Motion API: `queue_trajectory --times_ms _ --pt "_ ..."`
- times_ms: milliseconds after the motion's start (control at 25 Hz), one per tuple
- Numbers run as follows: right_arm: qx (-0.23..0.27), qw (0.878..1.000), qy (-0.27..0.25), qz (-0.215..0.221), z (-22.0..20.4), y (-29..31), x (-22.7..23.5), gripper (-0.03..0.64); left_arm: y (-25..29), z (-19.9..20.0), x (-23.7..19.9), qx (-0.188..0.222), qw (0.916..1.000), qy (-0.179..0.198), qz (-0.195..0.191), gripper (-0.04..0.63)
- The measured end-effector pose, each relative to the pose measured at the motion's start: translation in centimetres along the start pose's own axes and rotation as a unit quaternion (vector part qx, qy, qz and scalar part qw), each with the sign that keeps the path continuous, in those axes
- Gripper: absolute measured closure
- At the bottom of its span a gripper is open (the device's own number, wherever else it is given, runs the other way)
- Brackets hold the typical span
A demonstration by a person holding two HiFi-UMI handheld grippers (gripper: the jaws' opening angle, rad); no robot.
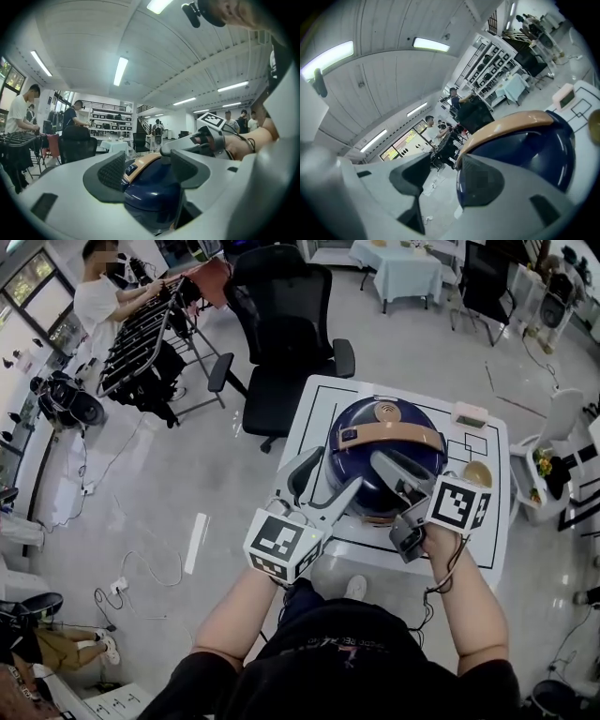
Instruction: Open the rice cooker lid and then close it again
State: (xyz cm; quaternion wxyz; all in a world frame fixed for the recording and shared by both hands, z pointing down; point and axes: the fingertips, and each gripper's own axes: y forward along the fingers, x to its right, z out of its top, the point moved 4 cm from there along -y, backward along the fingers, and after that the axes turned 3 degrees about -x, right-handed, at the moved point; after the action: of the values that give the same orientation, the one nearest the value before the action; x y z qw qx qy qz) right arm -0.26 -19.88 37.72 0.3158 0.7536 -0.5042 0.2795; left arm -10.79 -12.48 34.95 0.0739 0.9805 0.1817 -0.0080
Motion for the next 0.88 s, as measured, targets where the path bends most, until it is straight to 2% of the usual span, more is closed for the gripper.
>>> queue_trajectory --times_ms 120,240,440,880 --pt "-0.005 0.998 0.058 -0.007 0.0 0.9 0.7 0.416 0.4 -0.2 -1.6 -0.005 0.9998 0.003 -0.019 0.301" --pt "-0.012 0.994 0.095 -0.058 0.4 1.4 2.1 0.416 1.0 -0.5 -3.3 -0.012 0.9992 0.002 -0.037 0.301" --pt "-0.017 0.988 0.116 -0.1 0.8 2.8 2.8 0.416 1.9 -1.3 -5.3 -0.023 0.9968 -0.003 -0.076 0.301" --pt "-0.021 0.975 0.159 -0.155 0.6 5.0 3.3 0.416 5.0 -2.8 -7.5 -0.041 0.9867 0.007 -0.157 0.301"
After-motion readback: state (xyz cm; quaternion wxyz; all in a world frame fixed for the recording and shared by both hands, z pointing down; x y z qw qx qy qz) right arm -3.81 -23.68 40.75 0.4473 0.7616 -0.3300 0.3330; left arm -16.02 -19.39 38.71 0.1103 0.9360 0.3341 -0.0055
